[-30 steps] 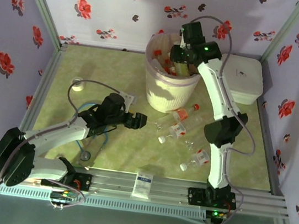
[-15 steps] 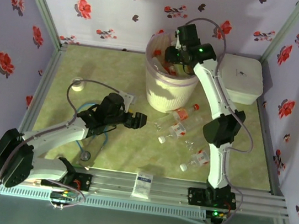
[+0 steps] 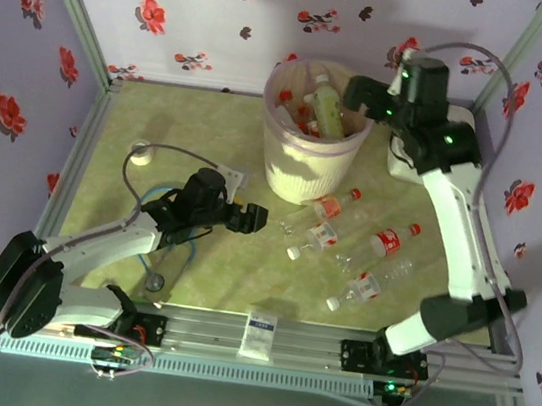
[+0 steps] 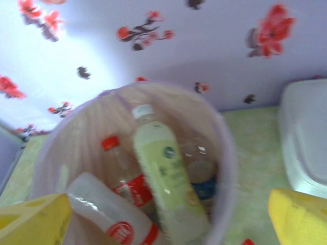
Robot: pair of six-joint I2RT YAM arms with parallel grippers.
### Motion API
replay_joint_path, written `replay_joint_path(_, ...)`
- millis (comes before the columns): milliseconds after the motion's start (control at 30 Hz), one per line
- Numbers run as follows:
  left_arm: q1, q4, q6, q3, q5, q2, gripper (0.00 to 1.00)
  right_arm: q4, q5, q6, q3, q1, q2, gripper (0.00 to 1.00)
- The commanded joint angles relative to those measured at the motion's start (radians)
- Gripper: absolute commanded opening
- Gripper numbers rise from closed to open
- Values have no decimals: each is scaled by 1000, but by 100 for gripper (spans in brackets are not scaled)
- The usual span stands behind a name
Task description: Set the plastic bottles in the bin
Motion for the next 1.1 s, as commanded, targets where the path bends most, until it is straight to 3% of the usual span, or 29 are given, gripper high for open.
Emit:
replay_joint_path(0,8,29,30,-6,20,20,88,40,128,117,-183,-39,-98,99)
replay_joint_path(167,8,35,37,7,34,52,88,-83,338,259,-403,-55,-264,99)
replay_joint_path(333,8,64,42,16,48,97,89,-135,361,447,-674,-55,-419,99)
replay_joint_path(500,8,73,57,53,66,152,89,-216,328,699,-900,-55,-522,99)
replay_joint_path(700,12,102,62,65,54,166,90,-283,234,826,-1075,-47,-615,99)
replay_joint_path(900,11,147,33,76,54,205,91,-197,89,904,-1261,-33,-656,96)
replay_joint_path(1067,13,153,26,80,54,212,91,-79,45,901,-1332,-25,-644,95)
